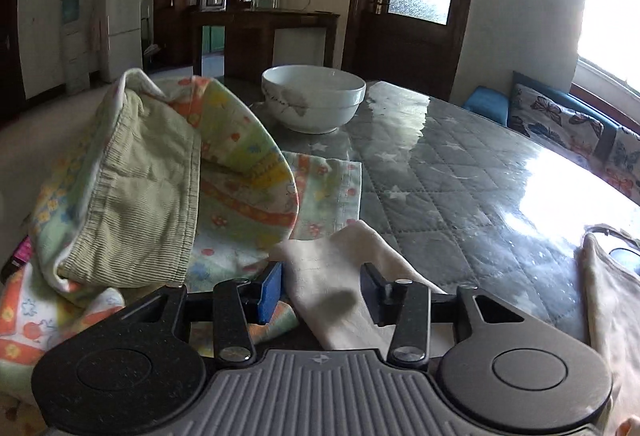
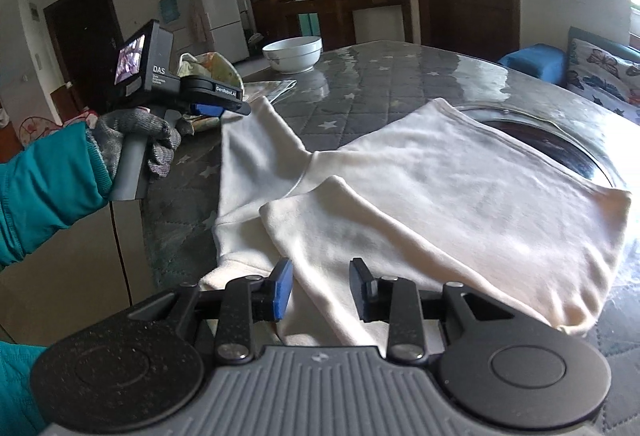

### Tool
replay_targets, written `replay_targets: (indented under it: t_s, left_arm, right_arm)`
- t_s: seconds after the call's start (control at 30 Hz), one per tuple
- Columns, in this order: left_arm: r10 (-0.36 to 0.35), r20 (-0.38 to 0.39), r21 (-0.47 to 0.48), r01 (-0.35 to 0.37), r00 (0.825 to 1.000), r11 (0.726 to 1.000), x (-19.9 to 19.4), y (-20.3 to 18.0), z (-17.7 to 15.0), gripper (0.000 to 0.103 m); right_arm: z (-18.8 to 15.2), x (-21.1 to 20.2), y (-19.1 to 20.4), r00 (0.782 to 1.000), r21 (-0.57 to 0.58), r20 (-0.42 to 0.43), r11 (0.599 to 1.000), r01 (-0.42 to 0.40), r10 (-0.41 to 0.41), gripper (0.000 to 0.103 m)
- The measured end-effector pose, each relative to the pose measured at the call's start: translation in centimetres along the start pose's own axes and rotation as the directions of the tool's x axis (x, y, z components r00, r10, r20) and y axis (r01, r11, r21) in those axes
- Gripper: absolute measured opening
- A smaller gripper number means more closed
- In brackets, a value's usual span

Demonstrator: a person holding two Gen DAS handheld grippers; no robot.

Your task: Fold clothes

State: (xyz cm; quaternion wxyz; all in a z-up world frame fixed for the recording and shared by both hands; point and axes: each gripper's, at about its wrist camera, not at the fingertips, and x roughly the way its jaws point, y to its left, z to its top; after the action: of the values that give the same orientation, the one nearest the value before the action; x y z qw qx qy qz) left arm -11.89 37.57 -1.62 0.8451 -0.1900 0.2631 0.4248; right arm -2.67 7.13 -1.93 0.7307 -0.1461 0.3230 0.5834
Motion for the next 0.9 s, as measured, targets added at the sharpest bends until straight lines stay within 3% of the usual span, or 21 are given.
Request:
replay_targets:
  t_s: [0.03,0.17,0.37,0.5,0.6,0.7,0.9]
  left_arm:
    - [0.003,0.001,-0.002,-0.003,1.0,1.0,0.1,0.1,0.0,0.042]
    - [-0.004,0.018,-0.008,0.004,1.0,1.0,-0.1,0.5,0.0,0.009]
    - [-0.115,0.069,-0.039,0.117,0.991,0.992,-2.8,0.6,0.2,0.004]
    - [-0.252,0.091,-0.023,0.255,0.964,0.967,-5.9,-1.0,0.3,0.004]
    - [-0.364,0.095,0.016,0.364,0.927,0.931,-8.6,-3.0,0.2,0.004]
    - [-0.481,0.086,0.068,0.477,0.872,0.876,-11.1,-5.5,-0.1,0.004]
    - [-0.692,0.024,0.153,0.682,0.721,0.716,-15.6,-10.4,-2.1,0.004]
  right_arm:
    - [0.0,-0.2,-0.1,1.0,0.004,0.004,1.0,0.003,-0.003,0.031]
    - [-0.2,-0.9,-0.3,1.0,0.024,0.023,1.0,0.018,-0.018,0.032]
    - [-0.4,-1.8,-0.8,0.998,0.052,0.05,0.998,0.039,-0.041,0.032]
    - [-0.3,-2.6,-1.4,0.995,0.083,0.079,0.995,0.054,-0.061,0.032]
    - [-0.4,-3.3,-2.0,0.991,0.106,0.096,0.991,0.082,-0.093,0.032]
    - [-0.7,-4.4,-2.8,0.984,0.133,0.112,0.984,0.121,-0.136,0.032]
    - [-1.7,-6.8,-4.9,0.962,0.227,0.14,0.953,0.199,-0.234,0.032]
